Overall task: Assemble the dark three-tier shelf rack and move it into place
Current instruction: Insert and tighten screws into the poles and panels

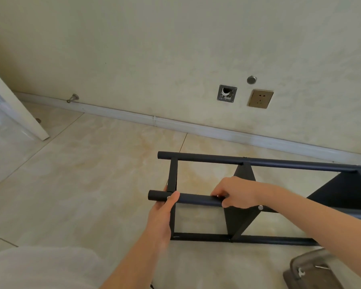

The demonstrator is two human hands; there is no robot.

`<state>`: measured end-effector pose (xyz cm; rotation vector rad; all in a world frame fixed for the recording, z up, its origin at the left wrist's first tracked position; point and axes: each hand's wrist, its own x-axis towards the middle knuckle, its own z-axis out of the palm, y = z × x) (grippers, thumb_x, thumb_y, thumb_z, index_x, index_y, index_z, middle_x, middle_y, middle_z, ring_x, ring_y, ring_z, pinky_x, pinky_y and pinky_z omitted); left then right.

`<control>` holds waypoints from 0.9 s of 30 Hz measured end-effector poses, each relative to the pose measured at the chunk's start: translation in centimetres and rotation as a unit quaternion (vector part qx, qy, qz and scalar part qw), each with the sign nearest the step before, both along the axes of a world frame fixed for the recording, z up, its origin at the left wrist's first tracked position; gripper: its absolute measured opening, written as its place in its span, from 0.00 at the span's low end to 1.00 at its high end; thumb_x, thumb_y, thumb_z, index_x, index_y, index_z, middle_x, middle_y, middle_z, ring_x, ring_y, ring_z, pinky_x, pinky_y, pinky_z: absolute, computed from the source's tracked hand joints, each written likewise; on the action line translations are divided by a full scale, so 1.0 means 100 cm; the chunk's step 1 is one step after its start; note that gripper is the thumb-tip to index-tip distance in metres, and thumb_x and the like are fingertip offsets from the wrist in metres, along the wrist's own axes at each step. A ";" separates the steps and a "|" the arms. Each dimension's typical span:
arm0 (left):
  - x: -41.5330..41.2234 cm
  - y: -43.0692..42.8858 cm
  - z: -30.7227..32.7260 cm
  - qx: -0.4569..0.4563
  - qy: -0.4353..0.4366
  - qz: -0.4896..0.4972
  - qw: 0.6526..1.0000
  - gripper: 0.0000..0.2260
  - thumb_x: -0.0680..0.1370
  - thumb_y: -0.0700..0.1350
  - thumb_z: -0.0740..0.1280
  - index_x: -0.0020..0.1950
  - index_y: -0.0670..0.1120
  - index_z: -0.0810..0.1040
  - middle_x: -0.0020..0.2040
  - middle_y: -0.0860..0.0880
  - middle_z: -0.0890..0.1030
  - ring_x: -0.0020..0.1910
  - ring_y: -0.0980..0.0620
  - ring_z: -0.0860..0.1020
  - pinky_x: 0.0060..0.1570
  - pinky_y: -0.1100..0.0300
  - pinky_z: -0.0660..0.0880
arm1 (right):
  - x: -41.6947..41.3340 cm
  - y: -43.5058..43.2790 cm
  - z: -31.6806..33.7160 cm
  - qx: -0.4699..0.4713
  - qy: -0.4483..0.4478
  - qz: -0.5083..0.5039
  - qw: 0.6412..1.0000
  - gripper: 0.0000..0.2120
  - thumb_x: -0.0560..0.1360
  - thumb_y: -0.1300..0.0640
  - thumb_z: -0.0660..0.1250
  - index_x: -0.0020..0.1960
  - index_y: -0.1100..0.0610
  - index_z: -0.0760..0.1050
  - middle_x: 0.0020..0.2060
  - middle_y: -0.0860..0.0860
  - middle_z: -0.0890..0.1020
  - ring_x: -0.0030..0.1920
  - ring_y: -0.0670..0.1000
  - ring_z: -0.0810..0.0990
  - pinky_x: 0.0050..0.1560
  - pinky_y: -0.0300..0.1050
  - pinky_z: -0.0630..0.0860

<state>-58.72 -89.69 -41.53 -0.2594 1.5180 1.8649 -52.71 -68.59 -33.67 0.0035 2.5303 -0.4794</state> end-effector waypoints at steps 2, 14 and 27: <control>-0.005 0.005 0.013 -0.005 0.003 -0.001 1.000 0.16 0.78 0.49 0.72 0.64 0.49 0.77 0.46 0.55 0.87 0.41 0.61 0.84 0.30 0.70 0.77 | -0.004 0.004 0.011 -0.001 0.008 -0.002 1.000 0.11 0.80 0.61 0.63 0.61 0.60 0.78 0.46 0.49 0.77 0.47 0.50 0.75 0.52 0.41 0.70; -0.064 0.029 0.133 -0.064 0.151 -0.033 0.986 0.25 0.76 0.52 0.73 0.71 0.48 0.73 0.67 0.44 0.76 0.70 0.41 0.71 0.74 0.40 0.63 | -0.019 0.014 0.083 -0.028 0.154 -0.100 0.983 0.19 0.80 0.62 0.63 0.71 0.54 0.73 0.63 0.51 0.80 0.58 0.48 0.78 0.64 0.41 0.70; -0.107 0.068 0.268 -0.106 0.292 -0.054 0.949 0.16 0.74 0.50 0.76 0.59 0.52 0.78 0.51 0.54 0.79 0.50 0.57 0.74 0.60 0.50 0.64 | -0.031 0.010 0.149 -0.087 0.308 -0.212 0.923 0.19 0.79 0.63 0.64 0.70 0.56 0.74 0.62 0.53 0.81 0.60 0.51 0.80 0.64 0.44 0.72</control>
